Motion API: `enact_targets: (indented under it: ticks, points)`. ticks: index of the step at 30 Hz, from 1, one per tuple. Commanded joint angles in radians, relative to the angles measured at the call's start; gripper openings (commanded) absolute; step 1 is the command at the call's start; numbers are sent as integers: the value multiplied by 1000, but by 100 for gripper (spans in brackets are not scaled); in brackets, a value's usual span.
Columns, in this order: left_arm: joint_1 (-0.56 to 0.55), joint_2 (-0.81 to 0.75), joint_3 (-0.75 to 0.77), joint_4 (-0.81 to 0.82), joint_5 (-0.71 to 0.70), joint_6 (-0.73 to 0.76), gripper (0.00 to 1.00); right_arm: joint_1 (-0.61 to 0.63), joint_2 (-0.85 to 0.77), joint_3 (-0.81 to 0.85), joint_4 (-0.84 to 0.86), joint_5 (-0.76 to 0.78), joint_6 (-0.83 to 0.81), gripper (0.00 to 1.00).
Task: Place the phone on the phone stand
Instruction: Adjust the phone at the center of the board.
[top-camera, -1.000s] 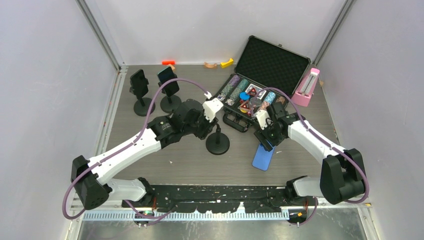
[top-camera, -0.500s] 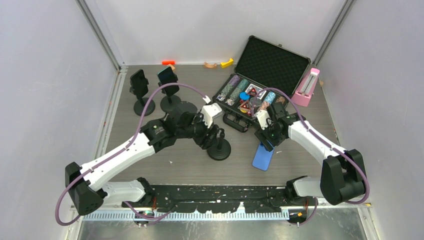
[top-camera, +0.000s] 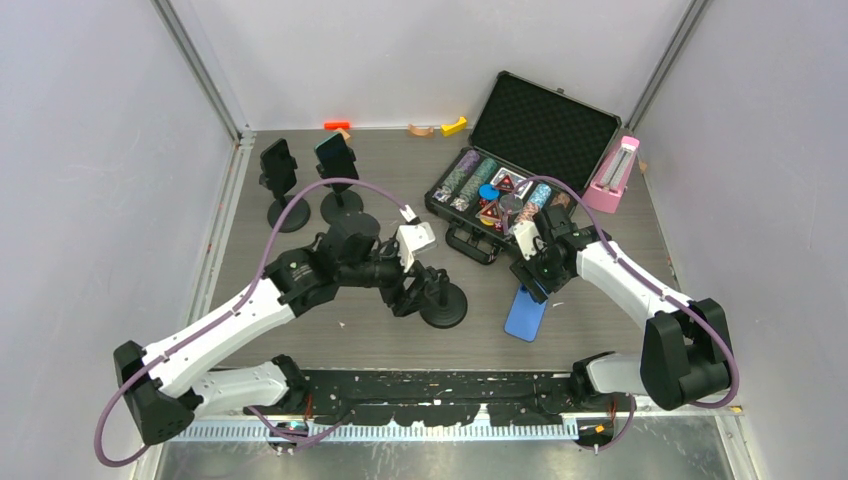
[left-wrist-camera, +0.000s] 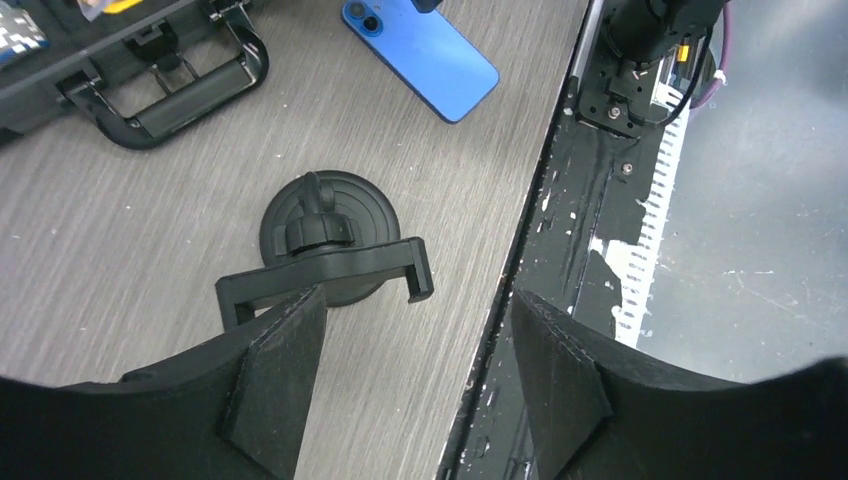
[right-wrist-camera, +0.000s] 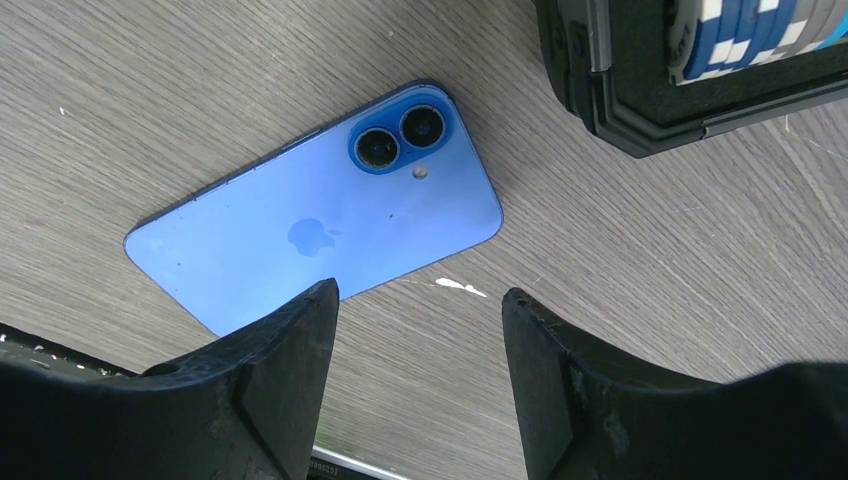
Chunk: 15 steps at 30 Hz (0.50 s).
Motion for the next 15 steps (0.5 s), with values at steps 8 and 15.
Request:
enact_targets:
  ticks: [8,15]
  points:
    - [-3,-88,138,-140,-97,221,77,0,-14,30,-32,-38,52,67]
    - [-3,-64,173,-132,-148,259,79,0,74,46,-38,-61,43,66]
